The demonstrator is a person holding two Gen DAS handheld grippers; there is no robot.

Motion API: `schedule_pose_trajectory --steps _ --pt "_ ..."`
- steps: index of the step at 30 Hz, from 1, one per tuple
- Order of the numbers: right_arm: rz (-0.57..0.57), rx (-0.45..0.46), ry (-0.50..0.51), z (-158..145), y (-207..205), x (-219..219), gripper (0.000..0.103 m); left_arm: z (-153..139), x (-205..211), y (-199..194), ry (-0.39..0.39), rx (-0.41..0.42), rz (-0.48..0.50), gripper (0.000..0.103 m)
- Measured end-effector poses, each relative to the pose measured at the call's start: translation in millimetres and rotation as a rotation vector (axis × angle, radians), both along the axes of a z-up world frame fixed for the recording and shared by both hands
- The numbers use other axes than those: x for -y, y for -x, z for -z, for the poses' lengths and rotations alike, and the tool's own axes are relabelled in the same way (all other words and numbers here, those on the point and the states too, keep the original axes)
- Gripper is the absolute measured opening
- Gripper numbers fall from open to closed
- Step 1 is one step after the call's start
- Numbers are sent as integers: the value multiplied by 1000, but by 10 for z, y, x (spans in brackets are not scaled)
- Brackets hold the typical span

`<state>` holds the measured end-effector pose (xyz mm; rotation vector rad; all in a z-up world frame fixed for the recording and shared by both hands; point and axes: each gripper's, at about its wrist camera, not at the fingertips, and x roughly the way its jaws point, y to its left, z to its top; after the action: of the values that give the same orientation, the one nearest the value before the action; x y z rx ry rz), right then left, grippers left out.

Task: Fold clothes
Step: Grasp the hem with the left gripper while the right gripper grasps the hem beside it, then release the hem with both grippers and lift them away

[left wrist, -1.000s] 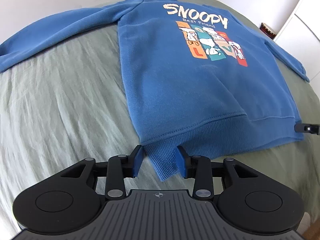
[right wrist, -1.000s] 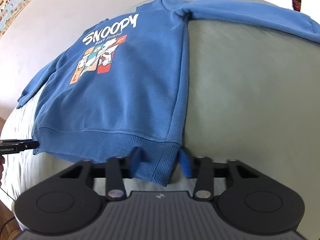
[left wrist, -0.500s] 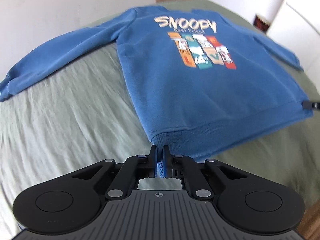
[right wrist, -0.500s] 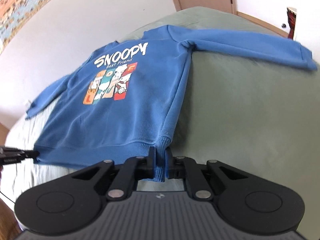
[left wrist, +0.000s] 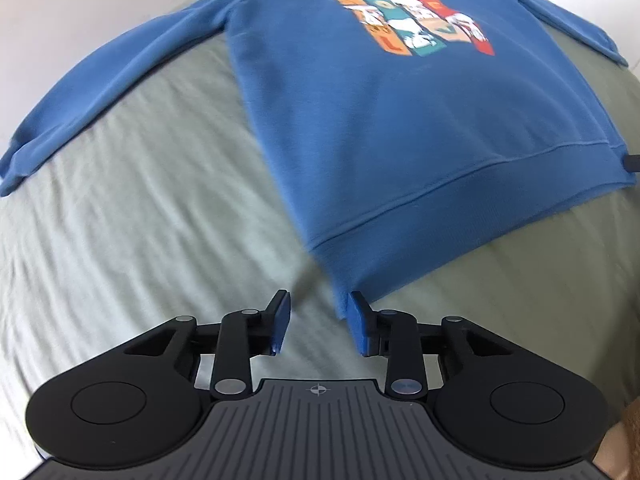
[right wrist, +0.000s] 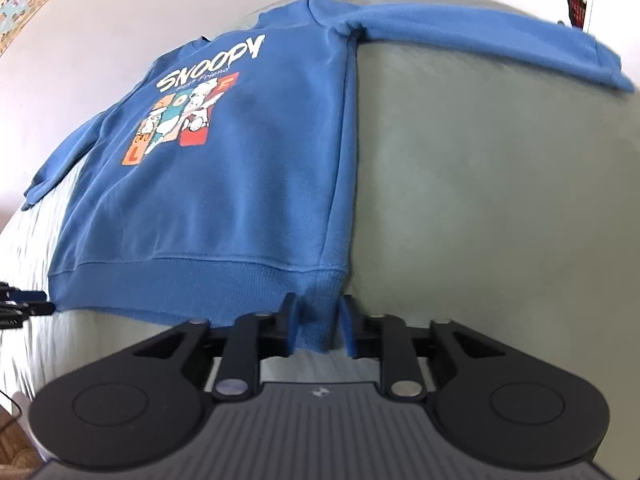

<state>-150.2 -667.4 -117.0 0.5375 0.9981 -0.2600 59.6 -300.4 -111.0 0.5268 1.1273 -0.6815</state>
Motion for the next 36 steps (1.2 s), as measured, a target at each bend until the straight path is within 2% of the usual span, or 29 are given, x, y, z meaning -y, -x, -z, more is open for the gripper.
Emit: schedule_pose_trajectory --steps 5,9,12,15,19,23,24,26,27,28,32,36 --pt "-12 69 33 -206 -87 130 25 -260 106 -84 113 70 0 31" --pt "-34 76 42 -180 -382 124 25 -231 460 -213 196 99 27 31" --pt "-66 59 32 -61 -510 87 24 -80 659 -277 188 108 64 31" --pt "-89 8 39 88 -538 66 24 137 757 -346 122 74 55 31" --pt "-116 -15 32 207 -476 89 17 279 545 -416 127 29 31 32" --pt "-154 -28 25 100 -468 141 18 218 404 -431 125 -13 34 32" --pt "-157 -25 23 55 -475 167 22 166 396 -404 119 -8 37 33" --pt "-144 -10 21 -25 -495 246 35 79 396 -357 119 4 49 33" --pt "-124 4 23 -56 -507 306 49 18 445 -303 153 11 76 33" --pt "-104 17 25 -87 -520 366 58 -42 495 -249 188 17 104 33" --pt "-37 32 -3 -88 -643 599 59 -117 803 -2 239 19 199 39" --pt "-10 7 -8 67 -803 699 60 12 1221 316 210 57 318 39"
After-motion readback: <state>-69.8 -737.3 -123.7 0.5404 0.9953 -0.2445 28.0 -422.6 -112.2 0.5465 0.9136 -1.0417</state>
